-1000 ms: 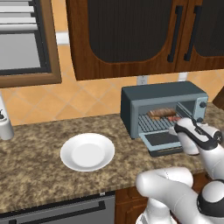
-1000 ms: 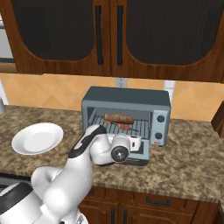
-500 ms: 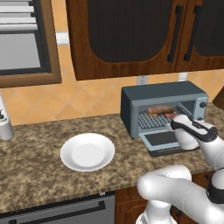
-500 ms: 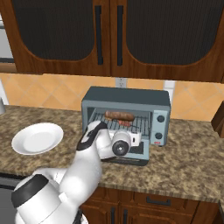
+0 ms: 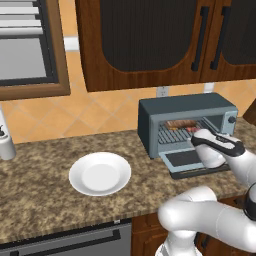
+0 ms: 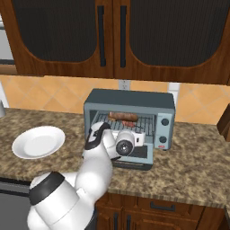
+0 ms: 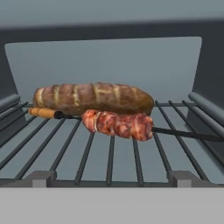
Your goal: Pick up the kebab skewer and baguette bread, and place them inside the toaster oven. Close the toaster oven door and start by setting the timer.
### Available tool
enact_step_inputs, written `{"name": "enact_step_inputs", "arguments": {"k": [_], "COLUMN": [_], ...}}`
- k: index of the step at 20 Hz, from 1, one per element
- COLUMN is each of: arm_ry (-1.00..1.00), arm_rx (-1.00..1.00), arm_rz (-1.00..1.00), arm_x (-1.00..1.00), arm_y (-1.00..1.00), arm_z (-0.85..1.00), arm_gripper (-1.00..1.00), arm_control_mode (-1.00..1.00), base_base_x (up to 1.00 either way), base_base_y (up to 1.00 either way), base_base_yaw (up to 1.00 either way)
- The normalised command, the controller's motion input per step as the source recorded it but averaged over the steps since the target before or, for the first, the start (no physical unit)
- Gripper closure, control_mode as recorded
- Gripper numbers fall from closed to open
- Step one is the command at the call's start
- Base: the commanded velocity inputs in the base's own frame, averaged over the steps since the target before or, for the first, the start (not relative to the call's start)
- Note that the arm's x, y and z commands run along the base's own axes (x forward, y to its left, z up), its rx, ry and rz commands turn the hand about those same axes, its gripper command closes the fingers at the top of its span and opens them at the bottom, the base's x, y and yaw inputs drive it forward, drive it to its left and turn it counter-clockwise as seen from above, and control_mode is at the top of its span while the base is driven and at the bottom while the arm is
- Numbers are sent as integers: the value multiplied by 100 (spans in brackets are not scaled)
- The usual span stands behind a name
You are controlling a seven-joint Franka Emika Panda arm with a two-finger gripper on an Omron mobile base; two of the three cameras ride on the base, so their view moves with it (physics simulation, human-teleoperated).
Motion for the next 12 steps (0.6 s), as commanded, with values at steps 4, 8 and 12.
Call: {"name": "enact_step_inputs", "arguments": {"k": [4,8,12], "arm_ry": [0,0,0], "arm_rx": [0,0,0], "arm_rz": [0,0,0], "arm_x": [19,16,14], "arm_y": [0,0,0], "arm_z": [0,0,0], "arm_gripper": [-100,-100,-100], "arm_control_mode": [-100,-100,-100], "base_base_x": [0,0,0], "base_base_y": [0,0,0], "base_base_yaw": [0,0,0]}}
